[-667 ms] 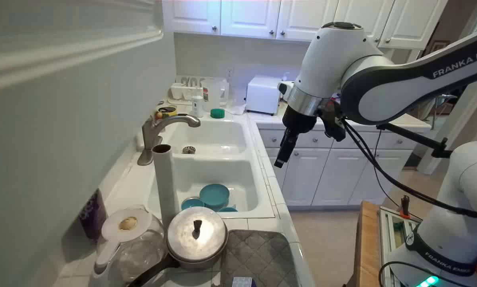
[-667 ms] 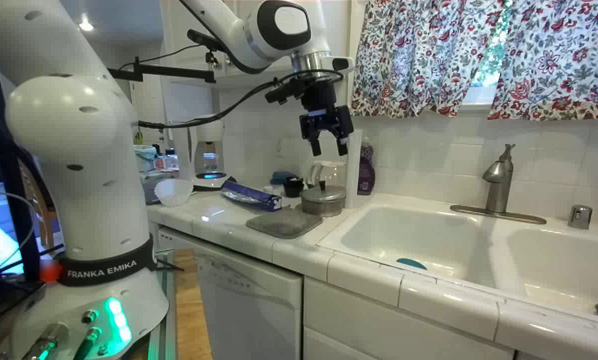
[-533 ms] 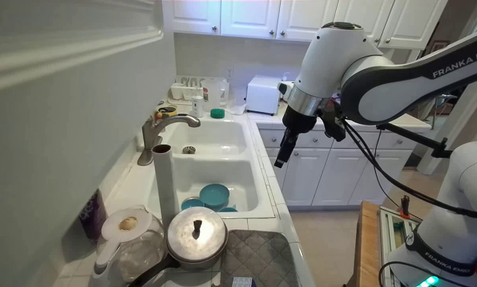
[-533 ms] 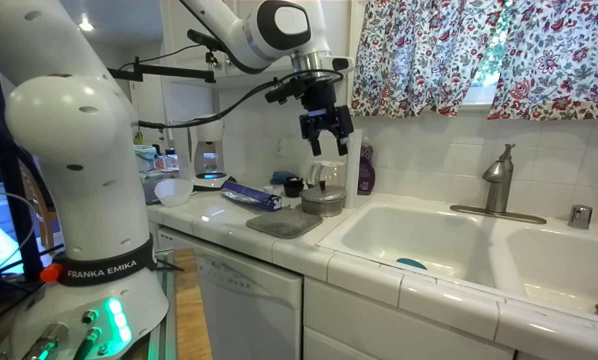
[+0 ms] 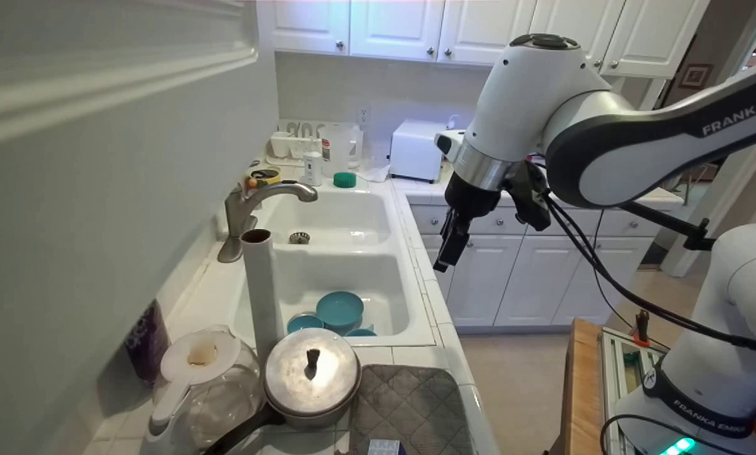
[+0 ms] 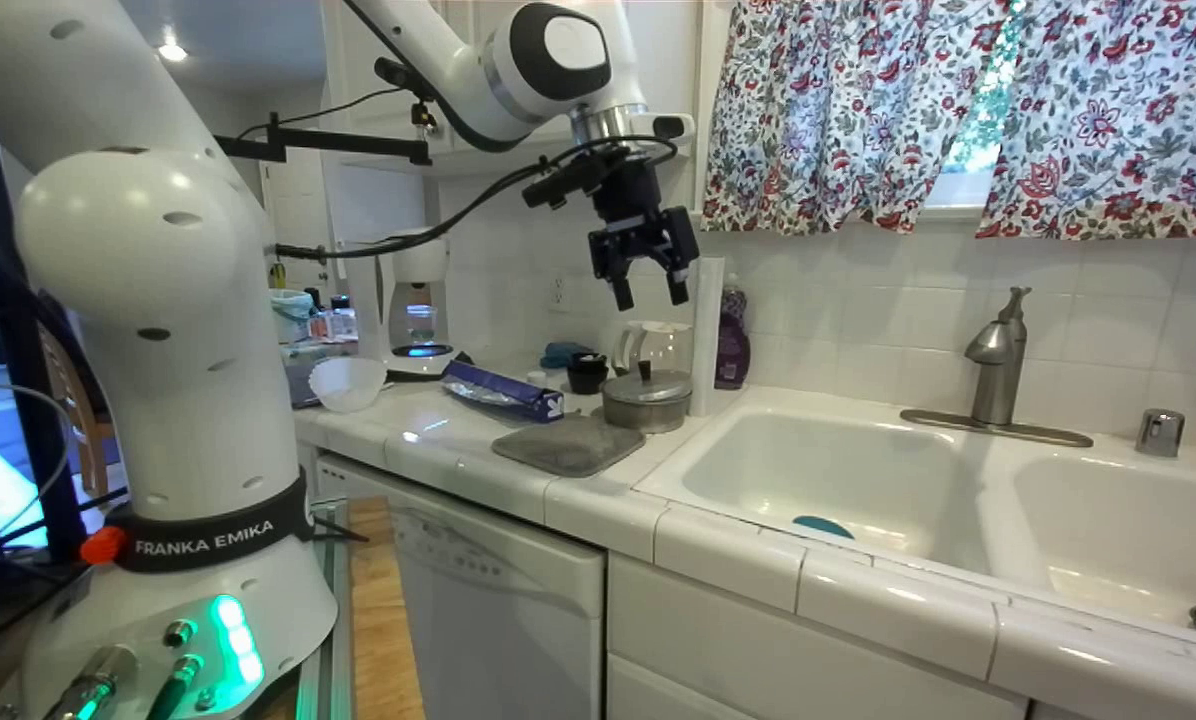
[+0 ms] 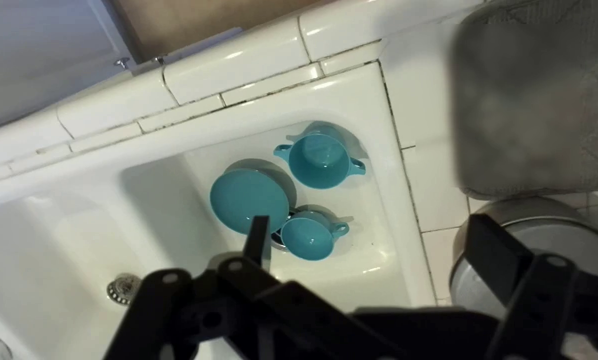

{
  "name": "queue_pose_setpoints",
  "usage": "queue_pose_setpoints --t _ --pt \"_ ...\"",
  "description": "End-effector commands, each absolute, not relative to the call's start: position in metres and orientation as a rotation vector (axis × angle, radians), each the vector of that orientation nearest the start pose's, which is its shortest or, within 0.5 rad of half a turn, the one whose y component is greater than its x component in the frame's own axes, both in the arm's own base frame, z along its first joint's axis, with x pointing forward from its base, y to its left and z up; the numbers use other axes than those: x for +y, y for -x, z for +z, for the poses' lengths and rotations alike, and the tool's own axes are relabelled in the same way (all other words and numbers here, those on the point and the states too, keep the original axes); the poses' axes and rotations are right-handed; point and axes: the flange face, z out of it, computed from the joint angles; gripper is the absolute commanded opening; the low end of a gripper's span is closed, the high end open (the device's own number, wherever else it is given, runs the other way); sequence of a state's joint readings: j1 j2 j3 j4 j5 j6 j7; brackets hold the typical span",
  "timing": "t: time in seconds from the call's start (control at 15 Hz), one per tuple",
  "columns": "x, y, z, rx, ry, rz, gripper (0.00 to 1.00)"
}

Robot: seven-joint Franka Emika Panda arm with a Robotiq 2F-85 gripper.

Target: Pull out the tin foil

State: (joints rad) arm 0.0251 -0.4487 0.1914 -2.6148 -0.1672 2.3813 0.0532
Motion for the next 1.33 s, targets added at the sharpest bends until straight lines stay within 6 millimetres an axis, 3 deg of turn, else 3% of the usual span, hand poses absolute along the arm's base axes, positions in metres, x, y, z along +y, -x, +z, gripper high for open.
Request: queue_pose_setpoints --t 0.0,0.2,0.4,0.73,0.8,1.0,1.07,1.13,1.27 --pt "0.168 -0.376 0.411 -0.757 3.297 -0.45 1.0" --pt "0.232 -0.345 0.402 -1.071 3.261 -0.524 1.0" --pt "0.265 -0.327 0.391 -1.386 3.176 -0.628 1.0" --pt "0.273 -0.302 0.365 -1.756 2.904 -0.849 1.0" --pt "0.276 -0.31 0.38 -1.631 3.007 -0.8 1.0" --pt "0.273 -0.301 0.365 -1.703 2.939 -0.828 1.0" --pt "0.264 -0.313 0.38 -1.724 2.967 -0.989 1.0" --pt "0.265 -0.315 0.382 -1.775 2.952 -1.005 1.0" --pt "0.27 -0.305 0.379 -1.886 2.912 -1.079 1.0"
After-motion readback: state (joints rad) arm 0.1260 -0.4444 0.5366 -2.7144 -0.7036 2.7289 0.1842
